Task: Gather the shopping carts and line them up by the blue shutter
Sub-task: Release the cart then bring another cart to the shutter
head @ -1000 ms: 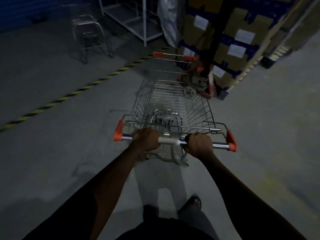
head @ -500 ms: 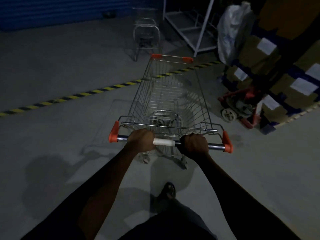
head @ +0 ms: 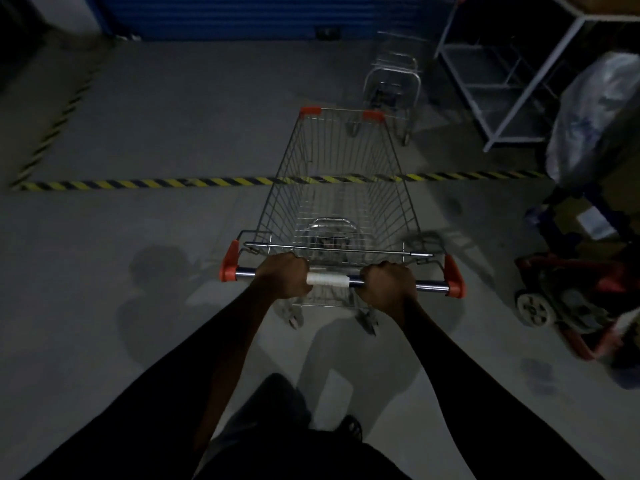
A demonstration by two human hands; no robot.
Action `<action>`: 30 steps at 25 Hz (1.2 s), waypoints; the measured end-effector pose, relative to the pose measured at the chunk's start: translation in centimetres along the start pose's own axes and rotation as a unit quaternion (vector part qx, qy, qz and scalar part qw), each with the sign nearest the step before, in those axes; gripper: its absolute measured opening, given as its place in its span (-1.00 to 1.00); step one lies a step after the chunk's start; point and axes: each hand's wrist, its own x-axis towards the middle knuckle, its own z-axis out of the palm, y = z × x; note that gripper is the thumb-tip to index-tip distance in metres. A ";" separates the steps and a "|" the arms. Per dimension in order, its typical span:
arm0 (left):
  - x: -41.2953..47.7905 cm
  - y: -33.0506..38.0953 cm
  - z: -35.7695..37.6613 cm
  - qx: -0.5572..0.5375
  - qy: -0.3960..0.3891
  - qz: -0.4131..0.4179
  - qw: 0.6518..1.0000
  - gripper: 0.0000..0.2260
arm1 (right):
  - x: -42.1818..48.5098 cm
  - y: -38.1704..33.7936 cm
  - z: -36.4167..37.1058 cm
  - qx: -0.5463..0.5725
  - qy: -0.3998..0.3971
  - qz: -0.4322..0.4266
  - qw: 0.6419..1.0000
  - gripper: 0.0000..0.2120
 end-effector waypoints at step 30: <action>46.1 -35.7 -15.4 0.014 0.024 -0.057 0.998 -0.69 | 62.7 -0.8 -6.4 0.001 0.024 -0.036 0.999 -0.64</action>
